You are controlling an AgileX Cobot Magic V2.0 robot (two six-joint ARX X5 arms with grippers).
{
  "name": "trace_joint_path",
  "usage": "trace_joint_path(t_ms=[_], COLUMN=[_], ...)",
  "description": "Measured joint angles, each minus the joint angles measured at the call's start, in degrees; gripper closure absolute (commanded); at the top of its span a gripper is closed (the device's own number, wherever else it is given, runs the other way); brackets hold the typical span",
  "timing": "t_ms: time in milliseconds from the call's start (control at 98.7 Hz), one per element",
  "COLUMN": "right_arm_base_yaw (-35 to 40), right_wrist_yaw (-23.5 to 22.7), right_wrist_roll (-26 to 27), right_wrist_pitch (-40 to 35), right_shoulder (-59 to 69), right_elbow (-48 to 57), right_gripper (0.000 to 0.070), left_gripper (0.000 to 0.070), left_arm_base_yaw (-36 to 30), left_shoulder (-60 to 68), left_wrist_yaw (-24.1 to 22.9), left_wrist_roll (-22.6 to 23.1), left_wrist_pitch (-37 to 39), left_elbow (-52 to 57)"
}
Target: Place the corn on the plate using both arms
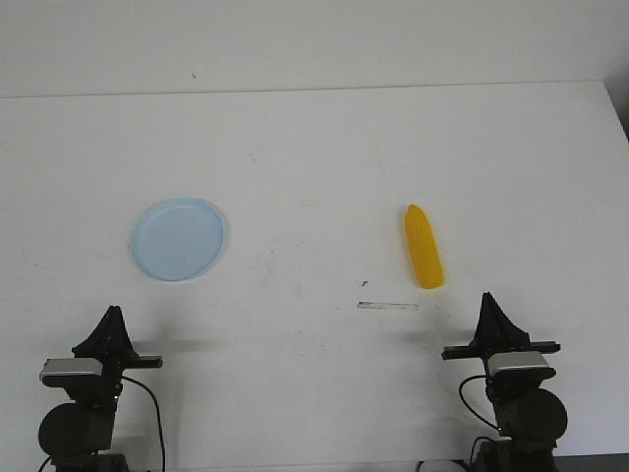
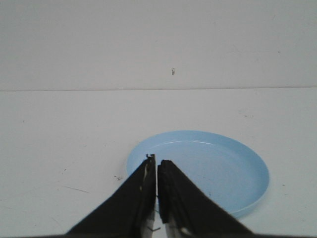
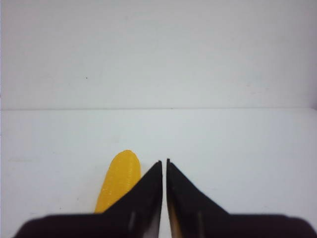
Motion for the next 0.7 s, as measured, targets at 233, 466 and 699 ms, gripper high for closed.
trace_joint_path(t_ms=[233, 466, 699], right_arm_base_yaw=[0.00, 0.00, 0.00], right_wrist_yaw=[0.00, 0.00, 0.00], right_wrist_roll=[0.02, 0.02, 0.00], right_wrist_pitch=[0.00, 0.00, -0.02], right_shoulder=[0.00, 0.00, 0.00], right_elbow=[0.00, 0.00, 0.00], right_gripper=[0.0687, 0.0687, 0.0687], left_gripper=[0.0699, 0.0699, 0.0698], left_arm_base_yaw=[0.00, 0.00, 0.00], left_shoulder=[0.00, 0.00, 0.50], left_wrist_yaw=[-0.02, -0.02, -0.04], left_wrist_roll=[0.00, -0.09, -1.99], left_wrist_pitch=[0.00, 1.97, 1.77], left_elbow=[0.00, 0.00, 1.60])
